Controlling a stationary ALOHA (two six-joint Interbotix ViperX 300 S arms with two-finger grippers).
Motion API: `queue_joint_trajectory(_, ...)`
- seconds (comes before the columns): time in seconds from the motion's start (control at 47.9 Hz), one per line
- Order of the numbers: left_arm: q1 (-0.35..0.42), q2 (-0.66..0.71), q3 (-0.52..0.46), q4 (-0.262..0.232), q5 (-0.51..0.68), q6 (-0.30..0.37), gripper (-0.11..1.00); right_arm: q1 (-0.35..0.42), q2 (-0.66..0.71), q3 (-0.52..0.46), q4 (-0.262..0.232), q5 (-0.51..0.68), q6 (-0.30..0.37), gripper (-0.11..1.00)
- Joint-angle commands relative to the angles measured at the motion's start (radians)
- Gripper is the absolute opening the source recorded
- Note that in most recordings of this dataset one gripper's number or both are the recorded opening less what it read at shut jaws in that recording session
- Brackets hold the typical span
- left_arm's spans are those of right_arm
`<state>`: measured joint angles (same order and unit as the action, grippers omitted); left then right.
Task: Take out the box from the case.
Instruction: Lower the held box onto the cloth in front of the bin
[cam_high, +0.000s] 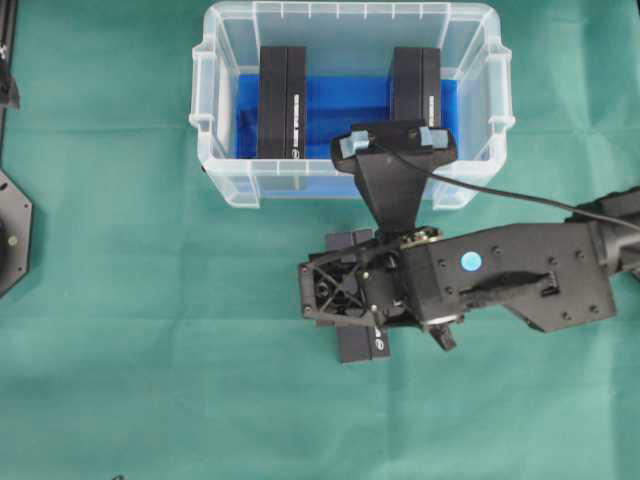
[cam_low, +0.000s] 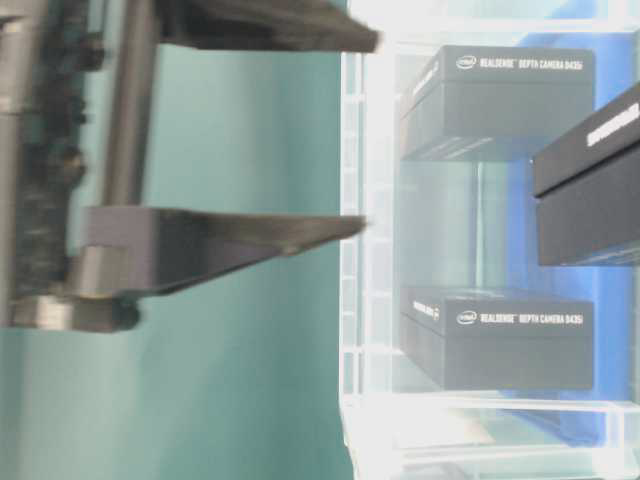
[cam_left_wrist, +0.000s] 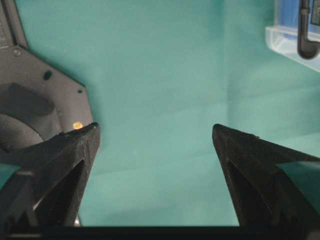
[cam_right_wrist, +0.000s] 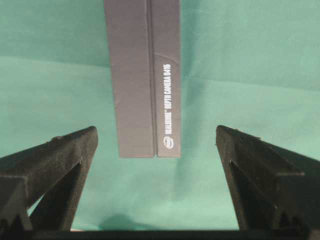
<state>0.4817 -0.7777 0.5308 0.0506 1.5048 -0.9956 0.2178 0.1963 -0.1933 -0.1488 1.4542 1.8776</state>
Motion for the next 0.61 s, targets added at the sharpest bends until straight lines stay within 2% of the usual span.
queue_joint_trajectory(0.0,-0.002,0.003,-0.011,0.003,-0.005,0.0,0.94,-0.009,-0.037,-0.032,-0.012,0.012,-0.005,0.94)
queue_joint_trajectory(0.313,-0.002,0.003,-0.011,0.003,-0.005,0.0,0.94,-0.026,-0.037,-0.035,-0.011,-0.028,-0.025,0.93)
queue_joint_trajectory(0.585,-0.002,0.002,-0.011,0.003,-0.005,0.005,0.94,-0.012,-0.055,-0.028,-0.003,-0.008,-0.025,0.93)
